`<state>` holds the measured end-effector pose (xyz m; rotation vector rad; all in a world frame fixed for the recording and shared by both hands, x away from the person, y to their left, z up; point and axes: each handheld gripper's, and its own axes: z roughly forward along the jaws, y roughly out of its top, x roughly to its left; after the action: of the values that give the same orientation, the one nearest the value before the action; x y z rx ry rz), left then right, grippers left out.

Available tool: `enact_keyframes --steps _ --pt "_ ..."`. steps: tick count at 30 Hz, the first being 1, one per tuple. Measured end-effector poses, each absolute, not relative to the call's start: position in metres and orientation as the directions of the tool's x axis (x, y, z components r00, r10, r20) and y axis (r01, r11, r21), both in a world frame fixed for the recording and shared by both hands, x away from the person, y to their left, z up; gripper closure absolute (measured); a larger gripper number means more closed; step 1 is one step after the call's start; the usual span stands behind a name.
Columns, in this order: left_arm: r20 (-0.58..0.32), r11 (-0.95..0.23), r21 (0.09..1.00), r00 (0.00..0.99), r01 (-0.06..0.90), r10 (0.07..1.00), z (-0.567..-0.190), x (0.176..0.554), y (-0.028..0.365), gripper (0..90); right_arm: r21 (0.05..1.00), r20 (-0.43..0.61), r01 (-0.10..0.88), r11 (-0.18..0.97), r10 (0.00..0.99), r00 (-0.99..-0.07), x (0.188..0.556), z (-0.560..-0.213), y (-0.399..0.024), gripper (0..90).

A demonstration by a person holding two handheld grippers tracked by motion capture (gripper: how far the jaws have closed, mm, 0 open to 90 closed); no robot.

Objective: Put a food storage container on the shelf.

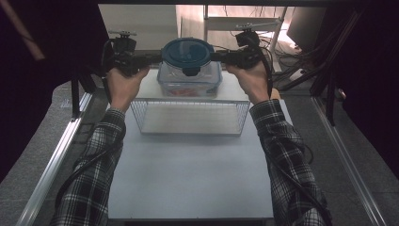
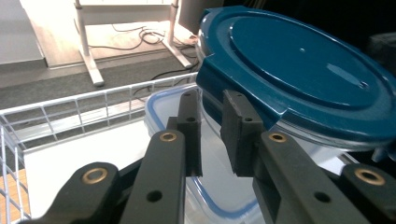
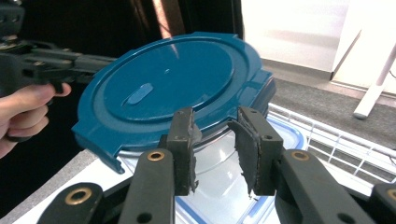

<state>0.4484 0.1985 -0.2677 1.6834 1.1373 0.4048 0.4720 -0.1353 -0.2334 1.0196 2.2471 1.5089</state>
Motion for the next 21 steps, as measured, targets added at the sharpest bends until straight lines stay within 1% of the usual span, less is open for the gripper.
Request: enact_keyframes --steps 3,6,9,10,13,17,21 --pt "-0.242 -0.039 0.872 0.499 0.487 0.833 -0.266 0.447 0.198 77.3 0.885 0.164 0.407 0.226 0.667 -0.727 0.47 -0.234 -0.136 66.1" --pt "-0.258 -0.038 0.873 0.527 0.487 0.81 -0.267 0.439 0.201 75.9 0.887 0.149 0.397 0.235 0.669 -0.728 0.468 -0.234 -0.138 66.2" --pt "-0.263 -0.05 0.872 0.554 0.486 0.79 -0.273 0.429 0.2 77.0 0.889 0.158 0.399 0.222 0.671 -0.725 0.469 -0.235 -0.142 70.3" --pt "-0.269 -0.048 0.872 0.561 0.486 0.783 -0.274 0.428 0.2 77.7 0.888 0.161 0.403 0.221 0.671 -0.724 0.468 -0.237 -0.143 73.0" --pt "-0.301 -0.028 0.872 0.579 0.489 0.758 -0.277 0.427 0.199 78.1 0.885 0.153 0.404 0.233 0.672 -0.724 0.467 -0.239 -0.141 75.7" --pt "-0.315 -0.029 0.874 0.611 0.486 0.726 -0.277 0.423 0.197 78.6 0.884 0.136 0.395 0.251 0.67 -0.73 0.465 -0.24 -0.138 77.0" --pt "-0.314 -0.047 0.874 0.635 0.484 0.706 -0.279 0.419 0.194 78.5 0.884 0.143 0.398 0.246 0.667 -0.731 0.465 -0.24 -0.139 77.1"
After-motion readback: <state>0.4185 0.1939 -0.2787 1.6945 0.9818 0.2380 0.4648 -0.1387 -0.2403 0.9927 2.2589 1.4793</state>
